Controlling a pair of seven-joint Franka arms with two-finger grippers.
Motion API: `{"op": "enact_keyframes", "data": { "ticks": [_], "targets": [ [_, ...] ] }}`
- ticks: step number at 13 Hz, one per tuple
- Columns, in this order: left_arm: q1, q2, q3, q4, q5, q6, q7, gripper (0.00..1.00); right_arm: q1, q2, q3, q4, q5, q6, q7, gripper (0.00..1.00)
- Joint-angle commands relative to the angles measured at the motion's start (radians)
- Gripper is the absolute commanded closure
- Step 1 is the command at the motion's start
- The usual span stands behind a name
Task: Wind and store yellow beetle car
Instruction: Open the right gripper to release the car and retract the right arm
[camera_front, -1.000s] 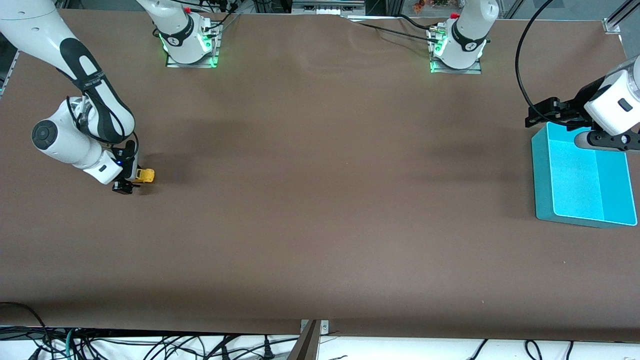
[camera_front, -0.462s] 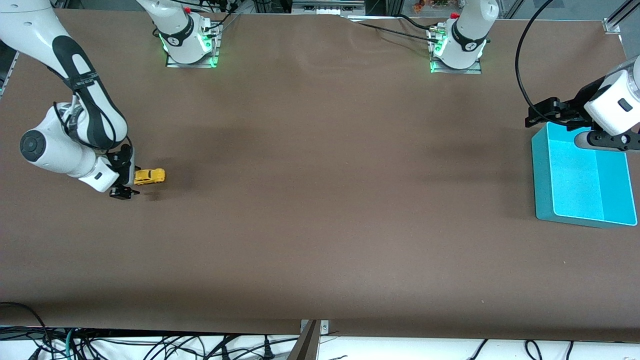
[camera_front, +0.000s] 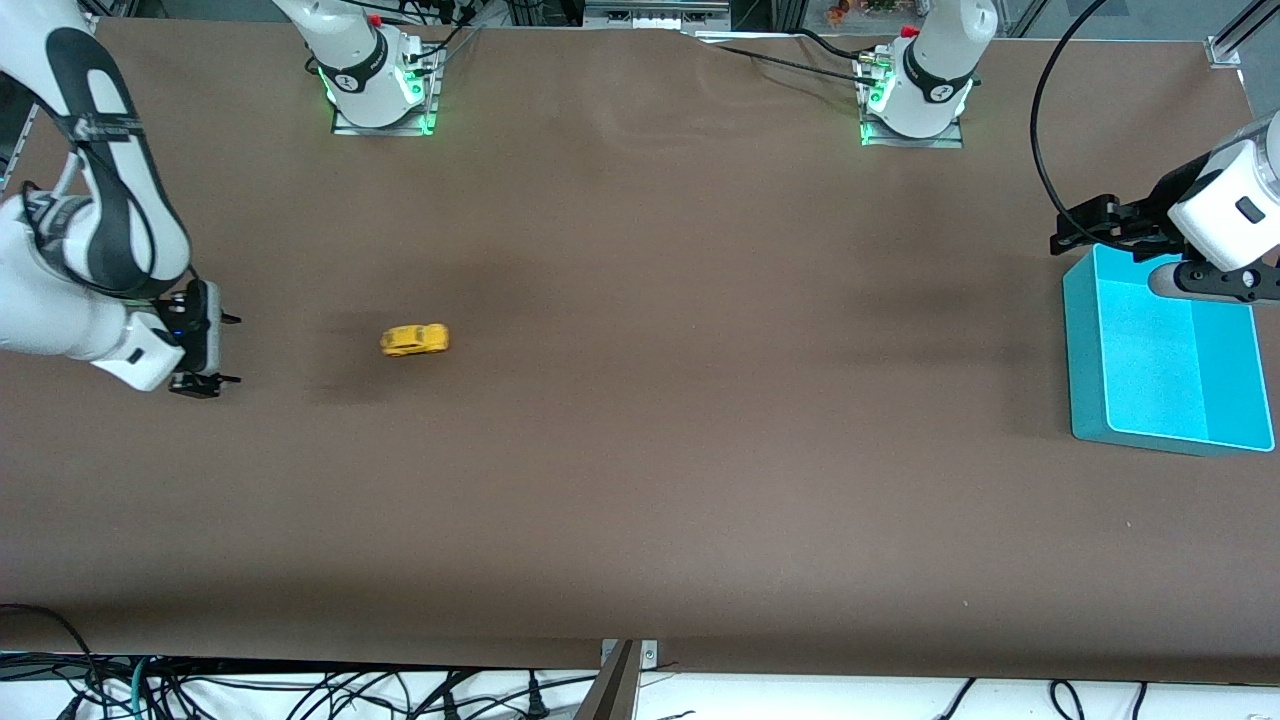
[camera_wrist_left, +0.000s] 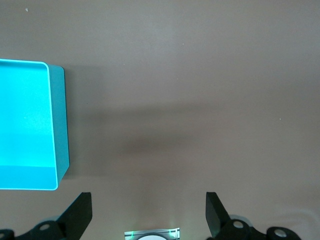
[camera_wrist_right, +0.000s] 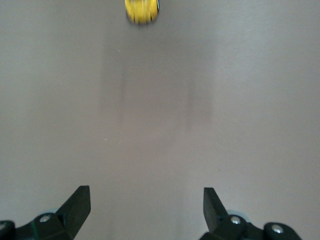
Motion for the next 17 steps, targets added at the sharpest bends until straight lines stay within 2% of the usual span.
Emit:
{"op": "enact_keyframes", "data": {
  "ticks": [1,6,13,15,17],
  "targets": [
    [0.005,0.008,-0.005,0.024,0.007,-0.005,0.025,0.00,-0.014,-0.061,0.013,0.084,-0.009,-0.116,0.128,0.00],
    [0.005,0.017,-0.005,0.024,0.007,-0.005,0.023,0.00,-0.003,-0.199,0.014,0.115,-0.003,-0.133,0.198,0.00],
    [0.002,0.024,-0.006,0.022,0.010,-0.009,0.046,0.00,-0.002,-0.311,0.013,0.133,0.008,-0.169,0.352,0.00],
    [-0.002,0.040,-0.006,0.022,0.013,-0.014,0.156,0.00,0.001,-0.342,0.013,0.136,0.006,-0.208,0.507,0.00],
    [-0.007,0.047,-0.009,0.010,0.022,-0.015,0.349,0.00,0.029,-0.379,0.013,0.136,0.008,-0.230,0.620,0.00]
  ]
}}
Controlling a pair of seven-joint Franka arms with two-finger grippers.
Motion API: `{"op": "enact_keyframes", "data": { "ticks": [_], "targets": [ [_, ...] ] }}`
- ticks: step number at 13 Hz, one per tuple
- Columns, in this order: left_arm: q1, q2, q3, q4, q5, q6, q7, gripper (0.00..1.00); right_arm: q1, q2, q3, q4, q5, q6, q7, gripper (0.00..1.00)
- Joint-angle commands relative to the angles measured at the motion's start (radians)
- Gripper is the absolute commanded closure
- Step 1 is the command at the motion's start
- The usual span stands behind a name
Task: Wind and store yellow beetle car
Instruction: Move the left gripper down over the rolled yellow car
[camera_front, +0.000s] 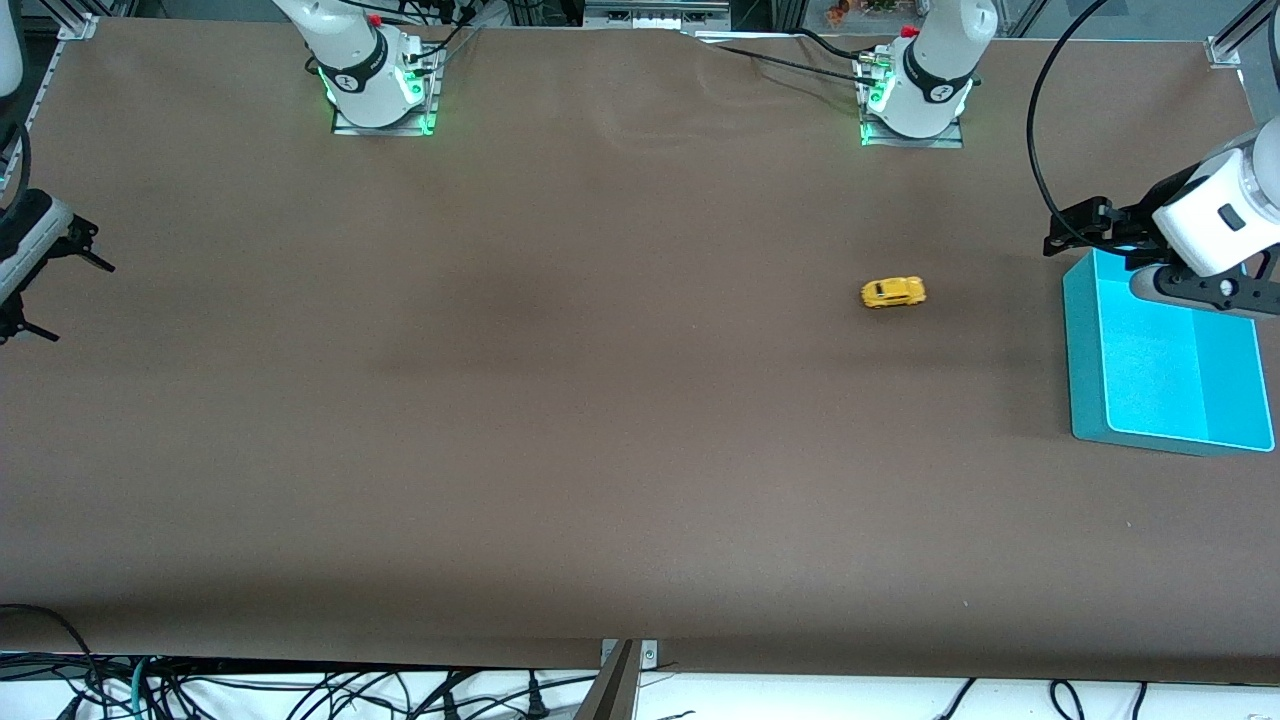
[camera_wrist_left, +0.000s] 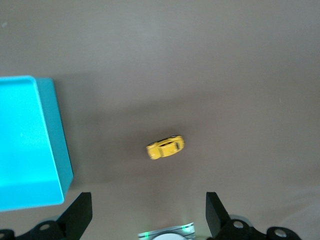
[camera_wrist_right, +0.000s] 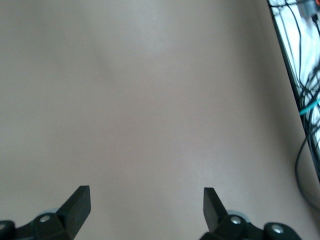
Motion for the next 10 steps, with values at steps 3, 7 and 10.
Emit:
{"op": "enact_keyframes", "data": {
  "ticks": [3,7,10],
  "targets": [
    [0.000,0.054,-0.004,-0.006,0.024,-0.053,0.389,0.00,0.082,-0.105,0.002,0.002,-0.004,-0.116,0.461,0.00],
    [-0.004,0.047,-0.004,-0.126,0.096,-0.036,0.640,0.00,0.169,-0.172,-0.004,0.001,-0.004,-0.225,0.935,0.00],
    [0.019,-0.002,0.003,-0.337,0.107,0.138,0.880,0.00,0.249,-0.194,-0.067,0.002,0.006,-0.278,1.107,0.00]
  ]
}}
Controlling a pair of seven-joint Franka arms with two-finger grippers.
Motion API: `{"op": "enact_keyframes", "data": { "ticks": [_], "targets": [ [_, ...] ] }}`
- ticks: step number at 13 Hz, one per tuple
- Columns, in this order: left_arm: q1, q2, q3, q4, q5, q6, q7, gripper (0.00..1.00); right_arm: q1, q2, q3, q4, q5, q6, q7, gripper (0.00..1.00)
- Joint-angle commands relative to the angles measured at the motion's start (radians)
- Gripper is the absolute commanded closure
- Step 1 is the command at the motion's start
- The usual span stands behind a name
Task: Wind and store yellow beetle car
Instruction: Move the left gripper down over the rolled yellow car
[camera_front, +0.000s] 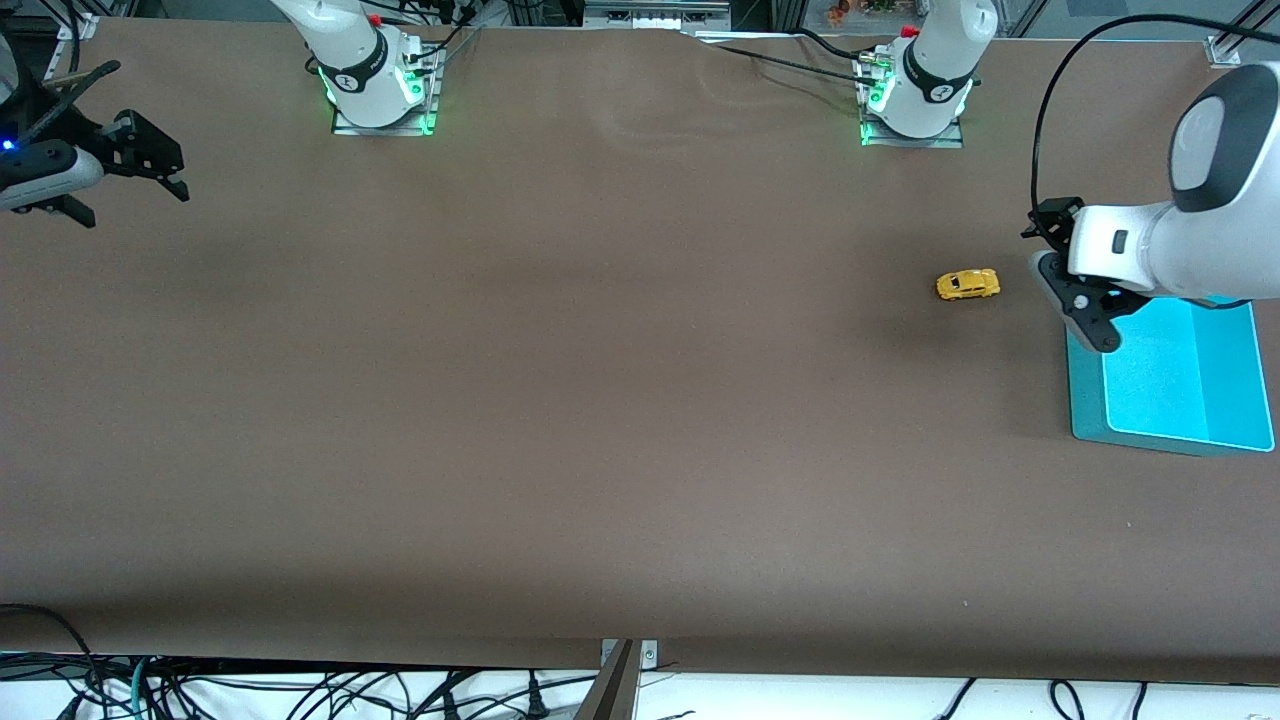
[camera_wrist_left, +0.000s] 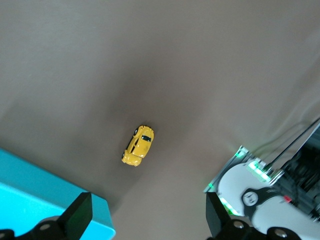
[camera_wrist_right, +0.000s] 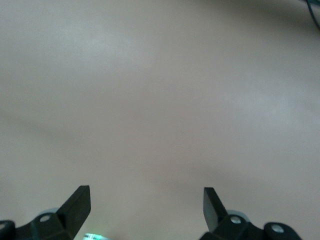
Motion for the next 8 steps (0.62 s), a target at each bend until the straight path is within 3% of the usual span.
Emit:
{"op": "enact_keyframes", "data": {
  "ticks": [1,5,8],
  "targets": [
    [0.038,-0.097,0.002,-0.234,0.027,0.180,0.188,0.00,0.046,-0.017,-0.046,-0.002,0.006,-0.027,0.087,0.00],
    [0.047,-0.223,0.004,-0.554,0.027,0.458,0.277,0.00,0.048,-0.012,-0.046,-0.008,0.007,-0.018,0.093,0.00],
    [0.076,-0.236,0.008,-0.682,0.027,0.607,0.399,0.00,0.048,-0.015,-0.046,-0.011,0.007,-0.019,0.094,0.00]
  ]
}}
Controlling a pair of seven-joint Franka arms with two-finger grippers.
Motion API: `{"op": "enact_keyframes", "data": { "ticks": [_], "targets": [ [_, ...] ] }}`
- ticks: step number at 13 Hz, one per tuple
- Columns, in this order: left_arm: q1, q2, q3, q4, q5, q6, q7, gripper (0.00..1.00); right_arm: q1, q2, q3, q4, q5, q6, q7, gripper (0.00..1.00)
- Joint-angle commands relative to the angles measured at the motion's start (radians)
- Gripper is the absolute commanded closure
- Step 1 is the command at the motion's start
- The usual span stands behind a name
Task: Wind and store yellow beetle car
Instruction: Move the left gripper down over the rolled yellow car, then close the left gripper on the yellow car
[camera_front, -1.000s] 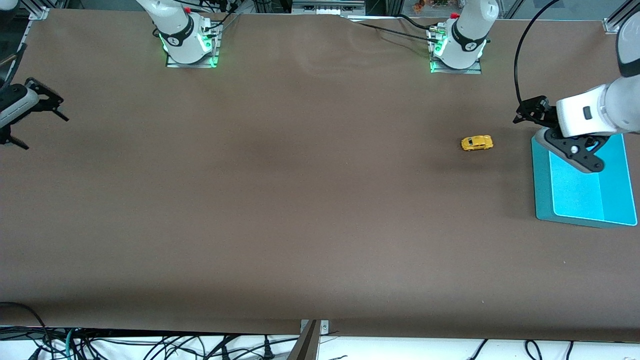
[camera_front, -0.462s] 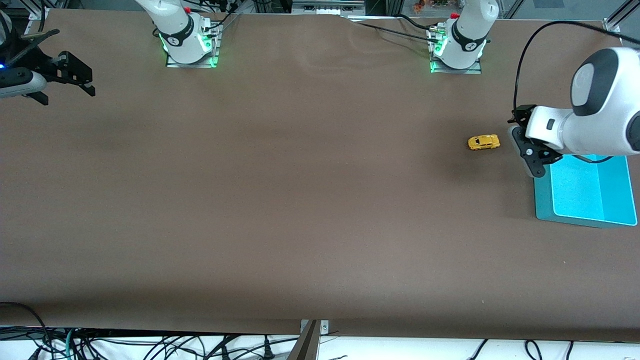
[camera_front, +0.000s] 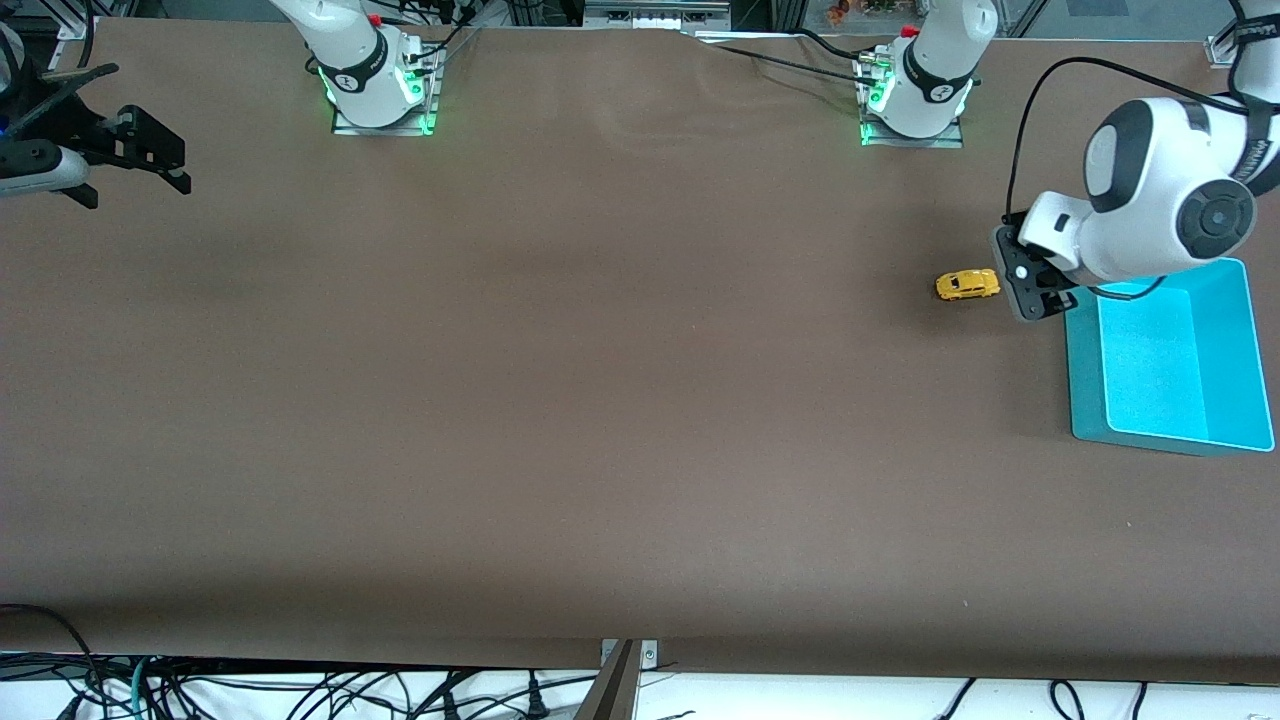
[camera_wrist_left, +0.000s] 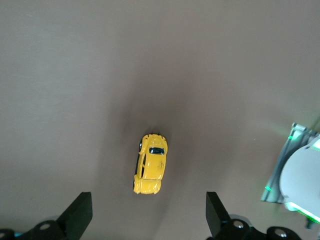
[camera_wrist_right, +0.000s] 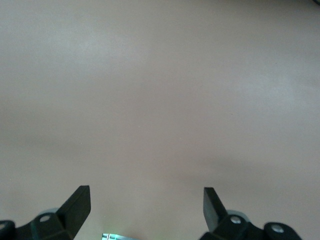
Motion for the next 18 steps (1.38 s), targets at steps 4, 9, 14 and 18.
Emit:
{"op": "enact_keyframes", "data": {
  "ticks": [4,9,14,18],
  "targets": [
    [0.046,-0.068,0.008,-0.245,0.027,0.276,0.114,0.00,0.018,-0.013,-0.017,-0.006,0.016,-0.001,0.014,0.00],
    [0.063,-0.062,0.009,-0.402,0.027,0.538,0.143,0.00,0.024,-0.013,-0.012,-0.010,0.007,0.002,0.016,0.00],
    [0.062,-0.025,0.009,-0.474,0.027,0.707,0.148,0.00,0.024,-0.013,-0.043,-0.024,0.015,0.020,-0.012,0.00],
    [0.083,0.050,0.009,-0.474,0.027,0.818,0.221,0.00,0.024,-0.016,-0.056,-0.038,0.008,0.016,-0.124,0.00]
  ]
}}
